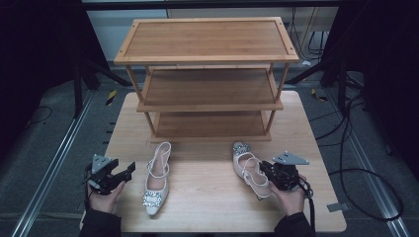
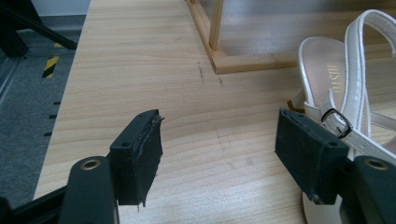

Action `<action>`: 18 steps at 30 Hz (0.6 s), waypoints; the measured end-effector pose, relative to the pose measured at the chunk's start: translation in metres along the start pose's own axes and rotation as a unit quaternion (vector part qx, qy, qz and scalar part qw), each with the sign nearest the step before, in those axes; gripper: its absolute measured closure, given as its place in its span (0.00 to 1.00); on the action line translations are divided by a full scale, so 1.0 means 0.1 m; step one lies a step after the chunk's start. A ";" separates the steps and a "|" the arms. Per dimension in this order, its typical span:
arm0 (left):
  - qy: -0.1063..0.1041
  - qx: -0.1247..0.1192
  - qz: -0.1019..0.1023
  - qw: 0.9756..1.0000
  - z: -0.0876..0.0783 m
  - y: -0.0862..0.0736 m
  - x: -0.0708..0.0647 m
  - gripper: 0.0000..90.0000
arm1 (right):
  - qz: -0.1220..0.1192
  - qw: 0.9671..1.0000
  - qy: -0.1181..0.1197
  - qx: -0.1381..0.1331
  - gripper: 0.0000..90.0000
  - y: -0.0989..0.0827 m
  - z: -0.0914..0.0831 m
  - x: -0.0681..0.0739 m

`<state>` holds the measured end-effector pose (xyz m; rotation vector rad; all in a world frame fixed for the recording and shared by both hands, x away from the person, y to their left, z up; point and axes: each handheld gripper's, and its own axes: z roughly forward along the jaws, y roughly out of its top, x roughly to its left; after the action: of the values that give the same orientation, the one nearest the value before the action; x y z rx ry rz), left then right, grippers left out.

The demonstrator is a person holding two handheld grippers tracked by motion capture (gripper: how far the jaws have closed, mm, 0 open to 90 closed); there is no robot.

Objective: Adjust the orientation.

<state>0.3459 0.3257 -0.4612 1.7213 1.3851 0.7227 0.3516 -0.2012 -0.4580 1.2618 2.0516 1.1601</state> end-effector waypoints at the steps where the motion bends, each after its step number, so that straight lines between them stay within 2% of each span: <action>1: 0.001 0.000 0.000 1.000 0.00 0.00 0.00 0.34 | -0.002 1.000 0.000 -0.013 0.82 0.02 -0.05 0.00; 2: 0.003 0.000 0.001 1.000 0.00 0.00 0.00 0.34 | -0.002 1.000 0.000 -0.013 0.82 0.02 -0.05 0.00; 3: 0.004 0.000 0.001 1.000 0.00 0.00 0.01 0.34 | -0.003 1.000 -0.001 -0.025 0.77 0.05 -0.10 0.01; 4: 0.004 0.001 0.001 1.000 0.00 0.00 0.01 0.34 | -0.006 0.999 -0.003 -0.041 0.71 0.07 -0.16 0.02; 5: 0.006 0.000 0.002 1.000 -0.01 0.00 0.01 0.34 | -0.007 0.998 0.000 -0.059 0.59 0.13 -0.25 0.05; 10: 0.011 -0.003 0.007 1.000 -0.02 0.00 0.00 0.34 | -0.006 0.997 0.014 -0.071 0.28 0.14 -0.35 0.19; 12: 0.012 -0.002 0.011 1.000 -0.02 0.00 0.00 0.34 | -0.003 0.998 0.016 -0.068 0.24 0.12 -0.35 0.22; 13: 0.013 0.000 0.017 1.000 -0.01 0.00 -0.01 0.36 | -0.001 0.998 0.025 -0.051 0.16 0.07 -0.32 0.27; 14: 0.013 0.000 0.017 1.000 -0.01 0.00 -0.01 0.37 | -0.001 0.998 0.025 -0.051 0.16 0.07 -0.32 0.27; 17: 0.015 -0.003 0.019 1.000 -0.01 0.00 0.00 0.39 | -0.011 0.999 0.025 -0.021 0.16 -0.03 -0.23 0.33; 18: 0.018 -0.005 0.022 1.000 -0.02 0.00 0.00 0.41 | -0.014 1.000 0.017 0.000 0.15 -0.10 -0.15 0.36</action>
<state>0.3445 0.3263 -0.4604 1.7428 1.3700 0.7865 0.3187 -0.1785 -0.4566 1.2170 2.0873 1.1754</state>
